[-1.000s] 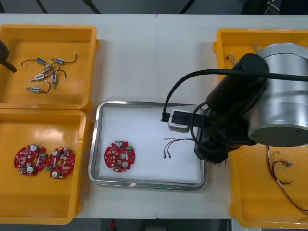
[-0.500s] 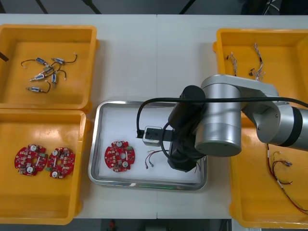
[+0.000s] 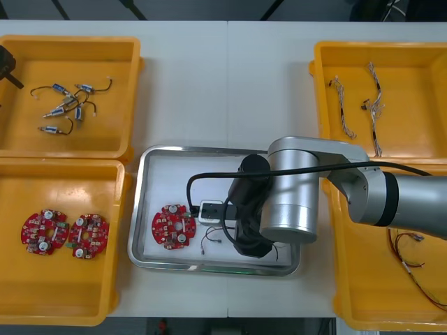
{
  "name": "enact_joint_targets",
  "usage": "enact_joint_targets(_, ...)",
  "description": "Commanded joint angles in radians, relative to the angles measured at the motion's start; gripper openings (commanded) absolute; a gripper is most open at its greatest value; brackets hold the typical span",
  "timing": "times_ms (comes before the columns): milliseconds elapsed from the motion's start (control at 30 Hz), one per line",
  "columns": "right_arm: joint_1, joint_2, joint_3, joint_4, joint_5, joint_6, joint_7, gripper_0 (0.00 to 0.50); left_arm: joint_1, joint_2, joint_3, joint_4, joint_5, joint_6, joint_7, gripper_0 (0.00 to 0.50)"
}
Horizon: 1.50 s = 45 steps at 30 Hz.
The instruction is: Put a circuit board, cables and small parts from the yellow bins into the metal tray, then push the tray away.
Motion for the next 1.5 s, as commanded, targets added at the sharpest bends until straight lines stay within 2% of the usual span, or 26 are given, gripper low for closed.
enact_joint_targets(33,-0.010,0.027,0.006,-0.009,0.012,-0.010,0.003,0.000,-0.087,-0.047,0.009,0.077,-0.033,-0.037,-0.069,0.500)
enact_joint_targets(67,-0.011,0.025,0.006,-0.010,0.014,-0.012,0.003,0.007,-0.093,-0.052,0.007,0.087,-0.036,-0.040,-0.069,0.500)
enact_joint_targets(100,-0.010,0.027,0.006,-0.010,0.020,-0.015,0.003,0.069,-0.104,-0.063,0.007,0.108,-0.043,-0.048,-0.070,0.500)
enact_joint_targets(167,-0.005,0.027,0.006,-0.012,0.025,-0.026,0.003,0.262,-0.118,-0.083,0.007,0.148,-0.055,-0.075,-0.070,0.500)
enact_joint_targets(200,-0.005,0.027,0.006,-0.012,0.026,-0.029,0.003,0.308,-0.121,-0.087,0.007,0.154,-0.059,-0.084,-0.070,0.500)
enact_joint_targets(233,-0.003,0.027,0.006,-0.012,0.026,-0.030,0.002,0.401,-0.127,-0.098,0.007,0.165,-0.079,-0.097,-0.070,0.500)
enact_joint_targets(300,-0.002,0.027,0.006,-0.012,0.026,-0.030,0.000,0.500,-0.132,-0.110,0.007,0.171,-0.118,-0.118,-0.067,0.500)
enact_joint_targets(500,-0.002,0.016,0.006,-0.024,0.032,-0.029,-0.012,0.500,-0.132,-0.153,0.007,0.188,-0.225,-0.187,-0.058,0.500)
enact_joint_targets(600,-0.003,0.005,0.000,-0.046,0.037,-0.026,-0.021,0.500,-0.141,-0.184,0.007,0.211,-0.305,-0.226,-0.056,0.500)
enact_joint_targets(667,-0.003,-0.010,-0.015,-0.076,0.035,-0.018,-0.028,0.500,-0.153,-0.213,0.007,0.251,-0.354,-0.272,-0.055,0.500)
enact_joint_targets(800,-0.003,-0.038,-0.055,-0.132,0.015,0.022,-0.037,0.500,-0.173,-0.248,0.009,0.326,-0.406,-0.347,-0.058,0.500)
enact_joint_targets(1033,-0.003,-0.108,-0.208,-0.225,-0.110,0.126,-0.083,0.500,-0.208,-0.299,0.009,0.433,-0.446,-0.442,-0.066,0.500)
enact_joint_targets(1200,-0.003,-0.177,-0.311,-0.257,-0.218,0.172,-0.198,0.500,-0.213,-0.346,0.007,0.475,-0.497,-0.492,-0.064,0.500)
enact_joint_targets(1333,-0.003,-0.229,-0.365,-0.259,-0.268,0.188,-0.264,0.500,-0.212,-0.369,0.009,0.492,-0.512,-0.514,-0.064,0.500)
enact_joint_targets(1400,-0.002,-0.260,-0.402,-0.259,-0.296,0.215,-0.308,0.500,-0.212,-0.388,0.007,0.504,-0.541,-0.525,-0.066,0.500)
enact_joint_targets(1500,-0.002,-0.283,-0.452,-0.253,-0.314,0.261,-0.365,0.500,-0.212,-0.411,-0.011,0.534,-0.547,-0.568,-0.067,0.500)
